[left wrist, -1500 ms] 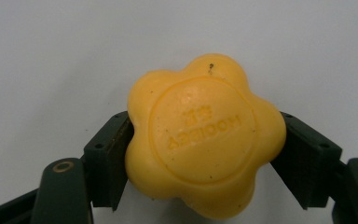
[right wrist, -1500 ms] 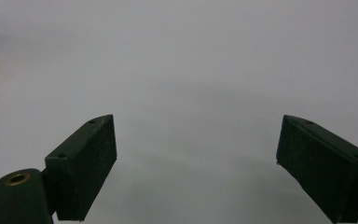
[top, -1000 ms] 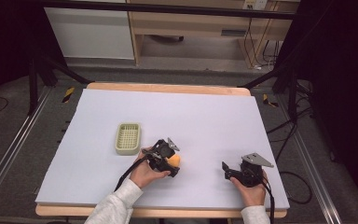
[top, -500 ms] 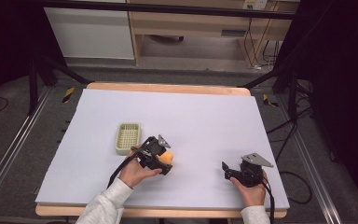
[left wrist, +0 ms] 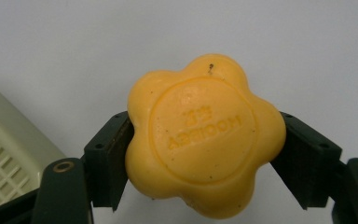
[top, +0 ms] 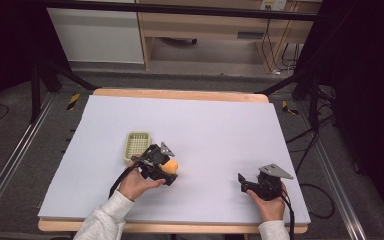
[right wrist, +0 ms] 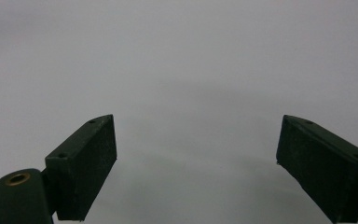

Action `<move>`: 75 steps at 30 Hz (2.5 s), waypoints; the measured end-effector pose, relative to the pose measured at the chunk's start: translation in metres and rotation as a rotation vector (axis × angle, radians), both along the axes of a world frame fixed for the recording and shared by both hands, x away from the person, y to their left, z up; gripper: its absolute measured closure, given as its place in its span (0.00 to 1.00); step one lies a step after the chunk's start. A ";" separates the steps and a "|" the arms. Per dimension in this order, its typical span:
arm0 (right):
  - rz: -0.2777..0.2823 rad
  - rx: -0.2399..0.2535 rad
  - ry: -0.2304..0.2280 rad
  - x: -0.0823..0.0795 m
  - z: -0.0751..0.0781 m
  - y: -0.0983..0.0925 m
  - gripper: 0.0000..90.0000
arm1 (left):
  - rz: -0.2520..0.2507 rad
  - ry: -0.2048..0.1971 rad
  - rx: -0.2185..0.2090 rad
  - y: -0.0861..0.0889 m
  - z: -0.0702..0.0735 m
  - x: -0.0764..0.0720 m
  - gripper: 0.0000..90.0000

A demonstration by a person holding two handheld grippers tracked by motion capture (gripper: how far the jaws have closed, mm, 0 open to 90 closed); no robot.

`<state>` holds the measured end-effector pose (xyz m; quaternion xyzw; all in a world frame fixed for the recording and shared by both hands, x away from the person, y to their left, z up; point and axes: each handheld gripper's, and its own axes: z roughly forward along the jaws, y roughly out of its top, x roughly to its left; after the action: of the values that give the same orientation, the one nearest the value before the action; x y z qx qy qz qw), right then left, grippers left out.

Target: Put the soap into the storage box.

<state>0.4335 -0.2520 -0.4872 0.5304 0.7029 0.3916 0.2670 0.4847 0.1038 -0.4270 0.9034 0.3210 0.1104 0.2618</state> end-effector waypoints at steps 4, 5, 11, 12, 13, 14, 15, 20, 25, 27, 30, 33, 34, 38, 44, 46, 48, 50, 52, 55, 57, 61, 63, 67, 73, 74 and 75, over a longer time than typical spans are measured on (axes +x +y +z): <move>0.001 -0.003 0.000 0.000 0.000 0.000 0.14 | 0.008 -0.002 -0.003 0.004 0.002 0.000 0.30; 0.001 -0.003 0.000 0.000 0.000 0.000 0.14 | 0.008 -0.002 -0.003 0.004 0.002 0.000 0.30; 0.002 -0.002 0.000 0.000 0.000 0.000 0.14 | 0.022 -0.010 -0.003 0.012 0.009 0.002 0.30; 0.002 -0.003 0.000 0.000 0.000 0.000 0.14 | 0.022 -0.010 -0.003 0.012 0.009 0.002 0.30; 0.002 -0.003 0.000 0.000 0.000 0.000 0.14 | 0.022 -0.012 0.000 0.014 0.010 0.003 0.30; 0.002 -0.003 0.000 0.000 0.000 0.000 0.14 | 0.026 -0.010 -0.004 0.014 0.011 0.003 0.30; 0.002 -0.004 0.000 0.000 0.000 0.000 0.14 | 0.028 -0.013 -0.004 0.016 0.013 0.004 0.30; 0.003 -0.003 0.001 0.000 0.000 0.000 0.14 | 0.039 -0.020 -0.007 0.019 0.017 0.006 0.30; 0.003 -0.004 0.001 0.000 0.000 0.000 0.14 | 0.052 -0.027 -0.010 0.022 0.021 0.009 0.30; 0.003 -0.003 0.001 0.000 0.000 0.000 0.14 | 0.053 -0.029 -0.009 0.024 0.022 0.011 0.30; 0.003 -0.003 0.002 0.000 0.000 0.000 0.14 | 0.062 -0.026 -0.009 0.027 0.024 0.013 0.30; 0.004 -0.006 0.000 0.000 0.000 0.000 0.14 | 0.071 -0.028 -0.011 0.029 0.024 0.014 0.30; 0.005 -0.006 0.000 0.000 0.000 0.000 0.14 | 0.076 -0.028 -0.011 0.031 0.025 0.016 0.30; 0.004 -0.006 0.001 0.000 0.000 0.000 0.14 | 0.091 -0.031 -0.007 0.036 0.028 0.019 0.30; 0.004 -0.006 0.002 0.001 -0.001 0.000 0.14 | 0.099 -0.036 0.002 0.040 0.030 0.023 0.30; 0.004 -0.006 0.002 0.001 0.000 0.000 0.14 | 0.106 -0.034 -0.001 0.041 0.030 0.025 0.30; 0.005 -0.006 0.002 0.001 0.000 0.000 0.14 | 0.115 -0.035 0.003 0.043 0.030 0.028 0.30; 0.005 -0.006 0.002 0.001 0.000 0.000 0.14 | 0.116 -0.034 0.004 0.043 0.030 0.029 0.30; 0.004 0.005 0.009 0.000 0.000 0.000 0.14 | 0.121 -0.032 0.011 0.044 0.030 0.032 0.30; 0.005 0.006 0.013 0.001 0.000 0.000 0.14 | 0.149 -0.031 0.004 0.048 0.028 0.038 0.30; 0.005 0.006 0.013 0.001 0.000 0.000 0.14 | 0.156 -0.028 0.005 0.049 0.028 0.039 0.30; 0.005 0.006 0.012 0.001 0.000 0.000 0.14 | 0.186 -0.022 0.018 0.054 0.024 0.047 0.30; 0.005 0.006 0.013 0.001 0.000 0.000 0.14 | 0.193 -0.019 0.016 0.055 0.024 0.049 0.30; 0.005 0.005 0.013 0.001 0.000 0.000 0.14 | 0.221 -0.021 0.011 0.061 0.022 0.055 0.30; 0.005 0.005 0.013 0.001 0.000 0.000 0.14 | 0.259 -0.028 0.003 0.067 0.022 0.058 0.30; 0.005 0.005 0.013 0.001 0.000 0.000 0.14 | 0.259 -0.028 0.003 0.067 0.022 0.058 0.30; 0.005 0.006 0.014 0.001 0.000 0.000 0.14 | 0.264 -0.028 0.001 0.068 0.021 0.059 0.30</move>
<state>0.4343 -0.2520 -0.4873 0.5321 0.7049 0.3908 0.2595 0.5437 0.1714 -0.4059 0.8518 0.4335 0.1568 0.2488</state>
